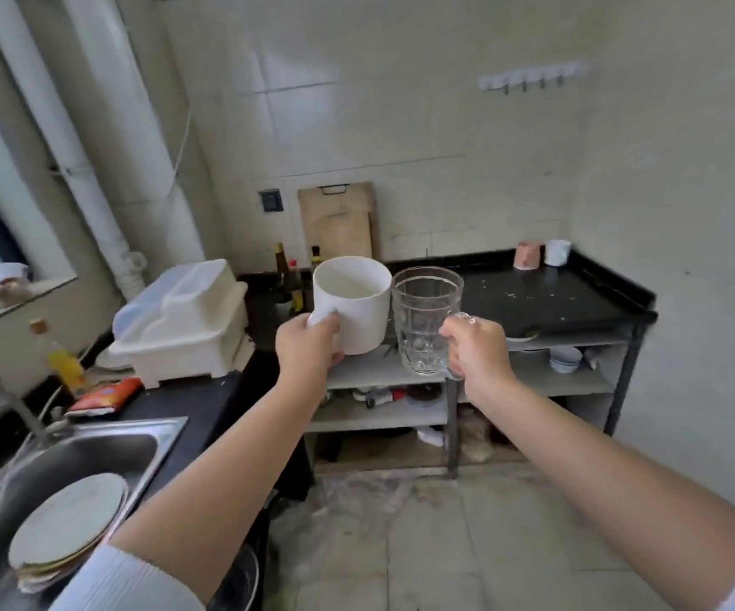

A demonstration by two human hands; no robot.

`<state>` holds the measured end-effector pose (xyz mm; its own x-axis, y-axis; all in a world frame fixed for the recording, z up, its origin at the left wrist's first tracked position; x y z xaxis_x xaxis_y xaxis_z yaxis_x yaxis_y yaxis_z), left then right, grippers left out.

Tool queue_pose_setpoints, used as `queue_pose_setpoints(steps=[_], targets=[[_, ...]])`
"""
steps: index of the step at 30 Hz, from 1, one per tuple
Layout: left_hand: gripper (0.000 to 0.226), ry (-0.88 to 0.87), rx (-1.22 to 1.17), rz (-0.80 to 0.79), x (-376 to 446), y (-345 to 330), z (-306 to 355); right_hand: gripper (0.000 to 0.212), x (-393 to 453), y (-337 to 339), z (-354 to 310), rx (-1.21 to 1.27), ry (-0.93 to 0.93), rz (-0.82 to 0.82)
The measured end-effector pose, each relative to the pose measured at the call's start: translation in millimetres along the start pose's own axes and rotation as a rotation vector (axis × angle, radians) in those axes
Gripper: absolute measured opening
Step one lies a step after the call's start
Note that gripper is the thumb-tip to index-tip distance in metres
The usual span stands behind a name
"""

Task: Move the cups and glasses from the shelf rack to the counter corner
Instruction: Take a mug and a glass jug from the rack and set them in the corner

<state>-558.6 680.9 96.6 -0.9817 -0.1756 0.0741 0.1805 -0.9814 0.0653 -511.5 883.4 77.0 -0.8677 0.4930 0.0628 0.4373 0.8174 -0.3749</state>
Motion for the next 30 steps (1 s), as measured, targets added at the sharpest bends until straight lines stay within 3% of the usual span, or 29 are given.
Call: queue_pose_setpoints(steps=[6, 17, 25, 30], targets=[[0.031, -0.075, 0.072, -0.167, 75.2, -122.2, 4.0, 0.054, 95.1, 59.8, -9.7, -0.048, 0.060, 0.146], [0.031, -0.149, 0.125, -0.442, 230.4, -341.9, 21.6, 0.056, 299.3, 126.7, -37.2, -0.071, 0.128, 0.375], [0.029, 0.129, 0.085, -0.773, 280.3, -495.5, -17.6, 0.057, 405.9, 205.0, -30.5, -0.104, 0.074, 0.500], [0.034, 0.167, 0.045, -0.863, 303.6, -587.6, -40.7, 0.045, 479.7, 255.2, -30.1, -0.125, 0.060, 0.516]])
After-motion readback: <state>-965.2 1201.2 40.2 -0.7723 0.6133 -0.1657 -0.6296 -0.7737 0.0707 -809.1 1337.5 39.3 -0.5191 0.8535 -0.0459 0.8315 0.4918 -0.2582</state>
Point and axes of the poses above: each hand's wrist, its own x-axis towards the middle knuckle, its own y-axis out of the back of the hand, z = x × y, the point moved 7 cm from there along x, towards the middle knuckle, and after that the axes turned 8 degrees about x, right-handed, at the moved point
